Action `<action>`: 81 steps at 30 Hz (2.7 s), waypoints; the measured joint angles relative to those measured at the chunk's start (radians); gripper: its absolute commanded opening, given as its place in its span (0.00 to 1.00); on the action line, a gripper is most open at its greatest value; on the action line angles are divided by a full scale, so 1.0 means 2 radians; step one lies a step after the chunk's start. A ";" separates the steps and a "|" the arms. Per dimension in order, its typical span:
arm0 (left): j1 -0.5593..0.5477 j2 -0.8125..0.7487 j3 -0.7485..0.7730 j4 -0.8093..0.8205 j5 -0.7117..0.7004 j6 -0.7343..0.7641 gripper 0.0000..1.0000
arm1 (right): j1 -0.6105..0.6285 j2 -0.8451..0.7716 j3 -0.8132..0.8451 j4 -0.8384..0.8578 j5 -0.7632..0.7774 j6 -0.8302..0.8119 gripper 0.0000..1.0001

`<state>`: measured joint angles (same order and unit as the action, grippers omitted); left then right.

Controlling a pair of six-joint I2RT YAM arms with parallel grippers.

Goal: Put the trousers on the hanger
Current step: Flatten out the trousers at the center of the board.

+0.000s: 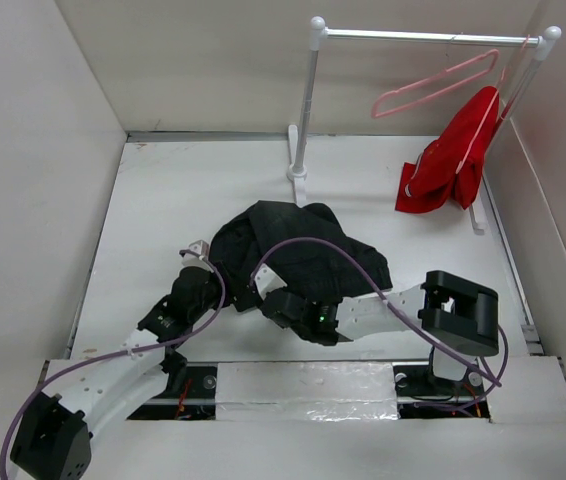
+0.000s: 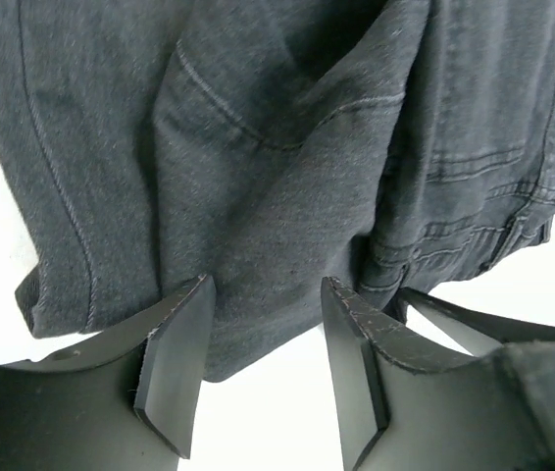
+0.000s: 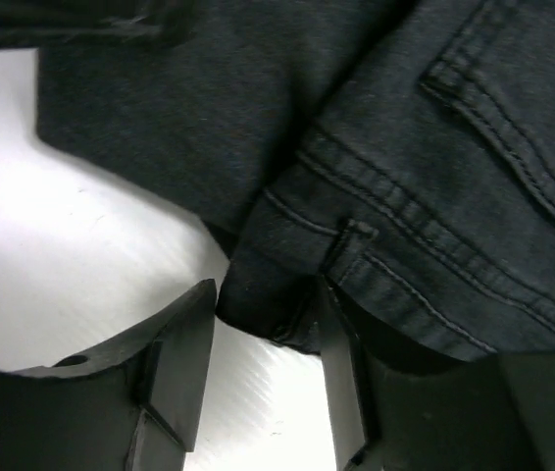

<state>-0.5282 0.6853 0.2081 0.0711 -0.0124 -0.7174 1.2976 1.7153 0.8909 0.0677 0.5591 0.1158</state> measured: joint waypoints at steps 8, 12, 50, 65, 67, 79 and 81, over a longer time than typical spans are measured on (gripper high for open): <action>-0.004 0.013 0.000 -0.008 -0.002 -0.018 0.67 | 0.000 -0.004 0.002 -0.012 0.029 0.016 0.00; -0.004 0.024 0.000 -0.005 -0.002 -0.024 0.69 | 0.003 -0.047 -0.010 -0.028 0.040 0.020 0.00; -0.021 -0.162 0.218 -0.044 -0.328 0.010 0.00 | 0.014 -0.458 0.187 -0.263 0.180 -0.047 0.00; -0.021 -0.024 0.033 0.068 -0.008 -0.037 0.00 | -0.636 -0.435 -0.185 -0.039 -0.073 0.077 0.53; -0.021 -0.001 0.030 0.102 0.015 -0.038 0.00 | -0.686 -0.379 -0.172 -0.014 -0.107 0.083 0.67; -0.183 0.258 0.098 0.208 0.043 0.000 0.57 | -0.496 -0.403 -0.120 0.007 -0.153 0.054 0.00; -0.193 0.271 0.121 0.209 0.042 0.008 0.56 | -0.451 -0.415 -0.129 0.008 -0.167 0.045 0.00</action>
<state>-0.9134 1.2274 0.4500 0.4889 0.0723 -0.7010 0.3954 0.8845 0.6338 0.0841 0.2245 0.2062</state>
